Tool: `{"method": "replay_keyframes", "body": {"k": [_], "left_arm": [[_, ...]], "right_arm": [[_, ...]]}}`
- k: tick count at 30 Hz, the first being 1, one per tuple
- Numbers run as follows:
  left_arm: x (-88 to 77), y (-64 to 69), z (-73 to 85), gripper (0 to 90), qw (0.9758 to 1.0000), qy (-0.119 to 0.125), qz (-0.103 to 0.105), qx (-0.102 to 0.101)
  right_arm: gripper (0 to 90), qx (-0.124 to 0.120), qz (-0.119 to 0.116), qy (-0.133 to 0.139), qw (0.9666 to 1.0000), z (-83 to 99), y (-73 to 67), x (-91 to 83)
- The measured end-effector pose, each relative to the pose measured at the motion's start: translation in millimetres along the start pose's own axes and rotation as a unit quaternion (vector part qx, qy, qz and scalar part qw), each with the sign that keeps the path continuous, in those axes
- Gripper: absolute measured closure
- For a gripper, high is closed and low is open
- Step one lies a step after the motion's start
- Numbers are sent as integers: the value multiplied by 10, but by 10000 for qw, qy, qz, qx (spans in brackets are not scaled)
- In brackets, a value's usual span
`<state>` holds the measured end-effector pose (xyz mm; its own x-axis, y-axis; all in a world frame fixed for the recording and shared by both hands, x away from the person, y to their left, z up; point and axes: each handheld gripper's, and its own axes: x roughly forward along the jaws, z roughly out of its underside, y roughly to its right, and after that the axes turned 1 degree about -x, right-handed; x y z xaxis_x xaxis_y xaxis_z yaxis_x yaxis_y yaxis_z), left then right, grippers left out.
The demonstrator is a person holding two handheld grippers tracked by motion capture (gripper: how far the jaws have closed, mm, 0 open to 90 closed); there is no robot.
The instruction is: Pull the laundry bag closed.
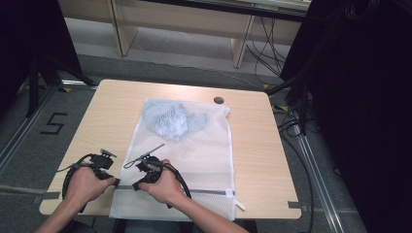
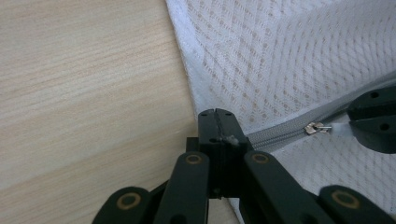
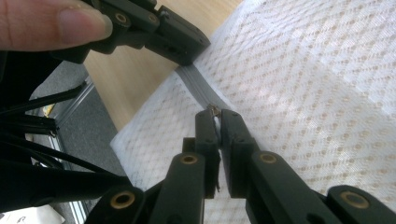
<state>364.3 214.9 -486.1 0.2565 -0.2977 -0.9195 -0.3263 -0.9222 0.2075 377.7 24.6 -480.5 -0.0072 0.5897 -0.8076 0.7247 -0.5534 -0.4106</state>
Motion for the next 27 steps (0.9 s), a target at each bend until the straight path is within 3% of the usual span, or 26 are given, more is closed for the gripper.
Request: {"method": "replay_keyframes", "body": {"k": [1, 2, 5, 6, 7, 8, 12, 13, 14, 15, 16, 17, 19, 23, 25, 26, 27], "left_arm": [[3, 1, 1, 899, 10000, 19, -7, -18], [2, -1, 0, 899, 10000, 12, -2, -11], [2, -1, 0, 899, 10000, 11, 0, -13], [2, 0, 0, 899, 10000, 15, 0, -15], [2, -1, 0, 899, 10000, 11, -3, -11], [2, -2, -1, 899, 10000, 8, -1, -11], [2, -4, -2, 899, 10000, 4, 8, -10], [1, -4, -2, 899, 10000, 4, 6, -9], [1, -5, -2, 899, 10000, 4, 11, -7], [1, -7, -1, 899, 10000, 4, 17, -6], [1, -7, -1, 899, 10000, 4, 17, -6], [1, -7, -1, 899, 10000, 5, 19, -9], [1, -7, -1, 899, 10000, 3, 16, -4], [1, -8, -2, 899, 10000, 1, 18, -3], [1, -8, -2, 899, 10000, 2, 17, -5], [1, -8, -2, 899, 10000, 1, 18, -6], [1, -9, -2, 899, 10000, 3, 20, -4]], "right_arm": [[870, -128, -33, 34, 9999, 1, 17, 2], [870, -15, -38, -30, 10000, 9, 7, -13], [870, 9, -38, -43, 10000, 14, 3, -23], [870, -165, -77, 33, 9998, 12, 29, -18], [870, -148, -92, 39, 9998, 11, 25, -25], [870, 29, -75, 6, 10000, 18, 10, -32], [870, -209, -51, 22, 9998, 25, 51, -45], [870, 11, -44, -45, 10000, 34, 28, -56], [870, -167, -63, 17, 9998, 31, 47, -53], [870, 52, -45, -24, 10000, 40, 19, -59], [870, -193, -16, 6, 9998, 38, 51, -57], [870, -194, -44, 4, 9998, 38, 48, -62], [870, 12, 49, -31, 10000, 50, 24, -83], [870, 30, -4, -61, 10000, 63, 32, -109], [870, -221, 0, 1, 9998, 60, 65, -111], [870, -11, 8, -56, 10000, 69, 48, -119], [870, -18, 13, -61, 10000, 71, 49, -122]]}}
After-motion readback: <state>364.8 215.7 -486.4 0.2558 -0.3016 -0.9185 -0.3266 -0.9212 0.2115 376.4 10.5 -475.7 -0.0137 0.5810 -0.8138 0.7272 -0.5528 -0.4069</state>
